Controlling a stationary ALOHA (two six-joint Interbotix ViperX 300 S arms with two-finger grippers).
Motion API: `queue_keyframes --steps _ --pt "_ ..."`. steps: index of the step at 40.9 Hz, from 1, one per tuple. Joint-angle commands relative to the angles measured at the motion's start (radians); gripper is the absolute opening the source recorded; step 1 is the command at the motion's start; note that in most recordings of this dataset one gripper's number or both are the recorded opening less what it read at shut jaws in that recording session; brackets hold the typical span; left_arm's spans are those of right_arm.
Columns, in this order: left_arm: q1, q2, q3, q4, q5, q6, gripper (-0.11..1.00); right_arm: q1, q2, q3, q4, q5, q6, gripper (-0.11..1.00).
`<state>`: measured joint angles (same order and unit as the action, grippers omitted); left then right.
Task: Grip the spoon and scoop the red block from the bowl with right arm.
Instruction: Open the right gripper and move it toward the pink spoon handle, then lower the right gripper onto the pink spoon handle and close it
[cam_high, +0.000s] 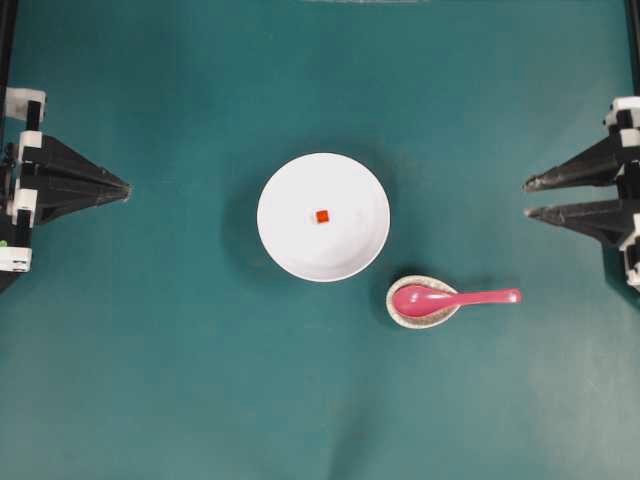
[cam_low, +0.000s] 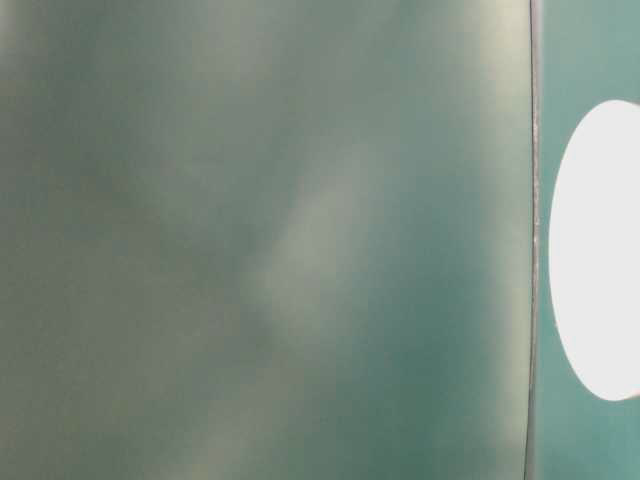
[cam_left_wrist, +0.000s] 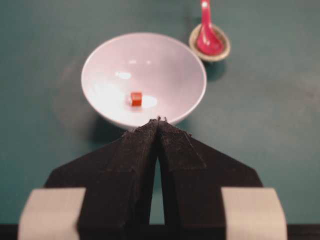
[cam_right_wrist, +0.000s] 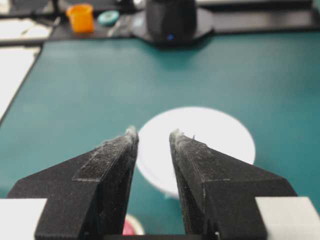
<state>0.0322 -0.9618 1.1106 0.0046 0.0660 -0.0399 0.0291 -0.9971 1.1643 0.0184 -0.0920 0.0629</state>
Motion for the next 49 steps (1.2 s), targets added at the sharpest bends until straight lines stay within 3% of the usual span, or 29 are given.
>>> queue_keyframes --steps 1,15,26,37,49 --pt "0.005 0.006 -0.04 0.002 0.02 -0.002 0.0 0.018 0.002 -0.026 0.003 0.018 0.003 0.4" --pt "0.003 0.008 -0.048 0.002 0.026 0.002 0.0 0.06 0.002 0.017 0.04 -0.015 0.005 0.4" --pt "0.003 0.008 -0.046 0.002 -0.003 0.002 0.0 0.072 0.005 0.107 0.075 -0.172 0.005 0.4" --pt "0.003 0.009 -0.043 0.003 0.002 0.002 0.0 0.092 0.032 0.16 0.083 -0.233 0.005 0.4" --pt "0.005 0.008 -0.041 0.002 0.005 0.002 0.0 0.12 0.103 0.261 0.107 -0.436 0.005 0.4"
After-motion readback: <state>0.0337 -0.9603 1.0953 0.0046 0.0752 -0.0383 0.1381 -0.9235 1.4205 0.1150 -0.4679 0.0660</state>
